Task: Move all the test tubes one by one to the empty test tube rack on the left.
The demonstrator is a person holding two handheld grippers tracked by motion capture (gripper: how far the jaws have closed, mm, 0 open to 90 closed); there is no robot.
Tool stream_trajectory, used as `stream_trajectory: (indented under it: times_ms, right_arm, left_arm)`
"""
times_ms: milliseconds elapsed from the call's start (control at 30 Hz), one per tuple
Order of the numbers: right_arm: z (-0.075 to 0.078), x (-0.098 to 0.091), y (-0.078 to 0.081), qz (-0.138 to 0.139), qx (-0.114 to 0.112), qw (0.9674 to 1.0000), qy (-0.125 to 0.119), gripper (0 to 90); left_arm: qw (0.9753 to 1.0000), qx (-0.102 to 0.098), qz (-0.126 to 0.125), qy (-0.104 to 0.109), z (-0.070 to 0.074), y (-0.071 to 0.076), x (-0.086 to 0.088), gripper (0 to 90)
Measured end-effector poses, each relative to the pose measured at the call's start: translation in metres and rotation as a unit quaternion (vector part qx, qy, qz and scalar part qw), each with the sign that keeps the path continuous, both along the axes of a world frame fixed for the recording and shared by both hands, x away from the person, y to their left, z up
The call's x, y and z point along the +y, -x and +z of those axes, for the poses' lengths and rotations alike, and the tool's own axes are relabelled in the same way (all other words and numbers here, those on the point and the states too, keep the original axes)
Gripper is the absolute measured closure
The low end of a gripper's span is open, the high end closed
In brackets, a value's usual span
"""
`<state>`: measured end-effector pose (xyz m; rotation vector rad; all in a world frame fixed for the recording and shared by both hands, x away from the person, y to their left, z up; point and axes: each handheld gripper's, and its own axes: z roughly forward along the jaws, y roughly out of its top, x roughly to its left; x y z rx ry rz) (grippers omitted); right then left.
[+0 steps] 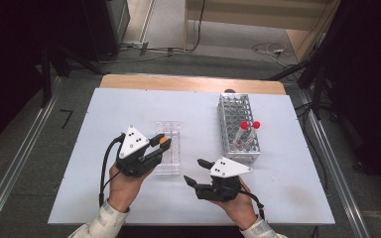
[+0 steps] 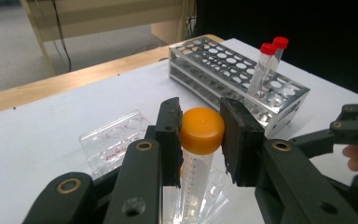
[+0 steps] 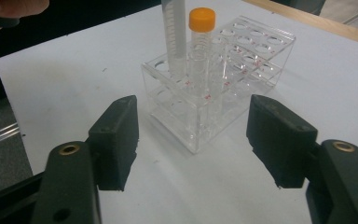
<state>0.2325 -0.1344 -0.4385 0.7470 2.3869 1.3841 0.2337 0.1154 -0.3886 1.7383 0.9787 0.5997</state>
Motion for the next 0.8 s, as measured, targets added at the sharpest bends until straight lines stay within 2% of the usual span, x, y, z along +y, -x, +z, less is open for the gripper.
stream_trajectory:
  times_ms: [233, 800]
  right_arm:
    - [0.0, -0.001, -0.001, -0.016, -0.003, 0.9999, 0.0, 24.0]
    - [-0.001, 0.0, -0.001, -0.015, 0.0, 0.9999, 0.003, 24.0]
  left_arm:
    - [0.9999, 0.005, 0.002, -0.009, -0.007, -0.002, -0.003, 70.5]
    - [0.9984, 0.026, 0.008, -0.049, -0.03, -0.002, -0.015, 69.1]
